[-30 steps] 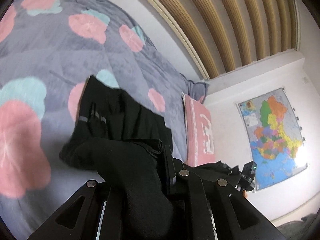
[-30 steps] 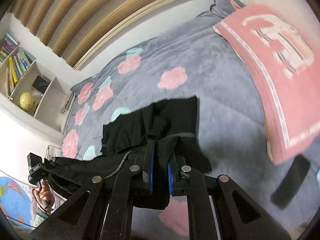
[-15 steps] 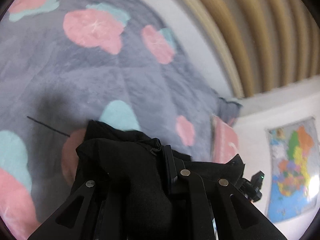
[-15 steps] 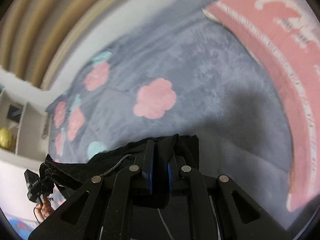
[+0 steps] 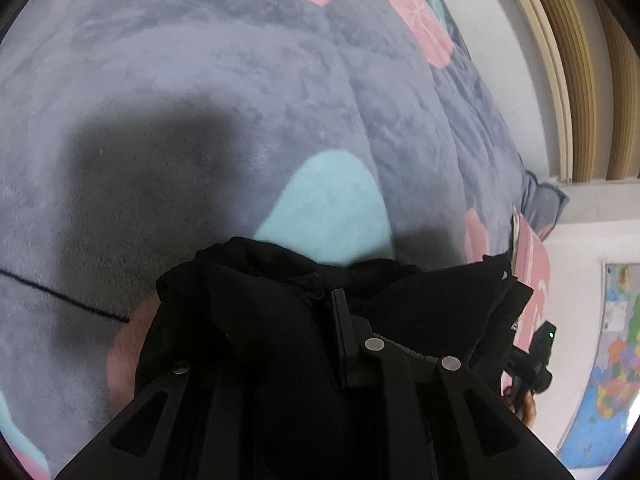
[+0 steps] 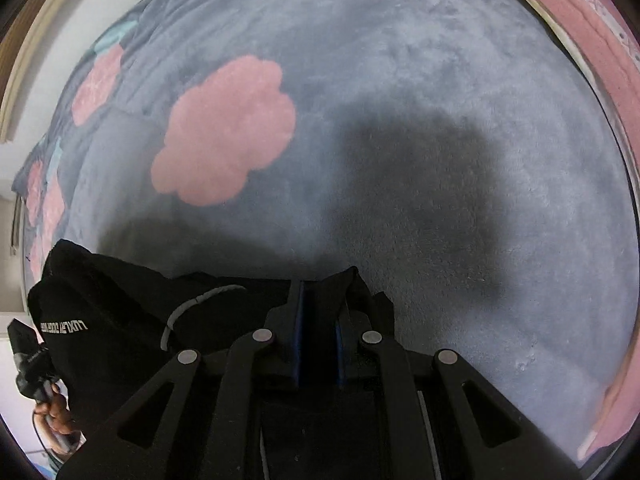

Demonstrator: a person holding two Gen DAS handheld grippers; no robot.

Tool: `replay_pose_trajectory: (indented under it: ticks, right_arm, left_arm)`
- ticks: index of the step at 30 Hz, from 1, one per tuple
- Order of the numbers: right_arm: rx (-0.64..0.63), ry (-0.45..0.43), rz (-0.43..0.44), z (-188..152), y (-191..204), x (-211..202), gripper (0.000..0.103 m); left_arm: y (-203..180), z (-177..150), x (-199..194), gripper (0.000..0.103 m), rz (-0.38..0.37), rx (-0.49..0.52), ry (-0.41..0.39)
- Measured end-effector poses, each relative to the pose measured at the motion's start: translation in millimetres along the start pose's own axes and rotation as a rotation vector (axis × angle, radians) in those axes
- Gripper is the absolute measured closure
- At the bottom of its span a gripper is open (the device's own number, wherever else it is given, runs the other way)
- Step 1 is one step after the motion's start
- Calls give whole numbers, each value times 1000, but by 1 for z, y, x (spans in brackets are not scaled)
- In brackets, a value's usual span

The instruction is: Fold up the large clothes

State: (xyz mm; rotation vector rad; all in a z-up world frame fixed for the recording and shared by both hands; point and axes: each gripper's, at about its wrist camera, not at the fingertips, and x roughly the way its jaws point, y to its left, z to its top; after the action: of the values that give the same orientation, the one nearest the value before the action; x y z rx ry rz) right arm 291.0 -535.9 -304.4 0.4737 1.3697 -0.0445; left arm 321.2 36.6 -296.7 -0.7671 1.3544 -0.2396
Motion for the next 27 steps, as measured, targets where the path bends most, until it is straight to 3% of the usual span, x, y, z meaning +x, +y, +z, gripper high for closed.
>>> replay_pose_trajectory:
  ticks: [4, 6, 8, 10, 11, 14, 17, 18, 23, 27]
  right_arm:
    - [17, 23, 57, -2, -9, -26, 85]
    - [20, 19, 112, -8, -14, -51, 79]
    - [11, 6, 175, -18, -23, -76, 60]
    - [3, -24, 170, -29, -32, -102, 36]
    - [-2, -53, 159, -35, -37, -117, 30]
    - [-19, -112, 151, -50, -49, -147, 29]
    - [-68, -128, 114, -55, -46, -148, 29]
    - [-82, -125, 106, -53, -39, -144, 29]
    - [-193, -162, 64, -39, -4, -119, 29]
    - [-283, -164, -2, -22, 13, -90, 29]
  left_arm:
    - [0, -2, -24, 81, -49, 13, 77]
    - [-2, -7, -48, 78, -111, 46, 120]
    - [1, -17, -76, 71, -168, 67, 173]
    - [5, -27, -99, 62, -189, 79, 187]
    - [8, -35, -117, 60, -173, 101, 173]
    - [24, -50, -160, 56, -131, 125, 122]
    - [29, -53, -183, 53, -85, 112, 11]
    - [27, -52, -183, 47, -72, 120, -5]
    - [4, -35, -145, 46, 72, 179, -111]
    - [3, -14, -112, 46, 47, 165, -131]
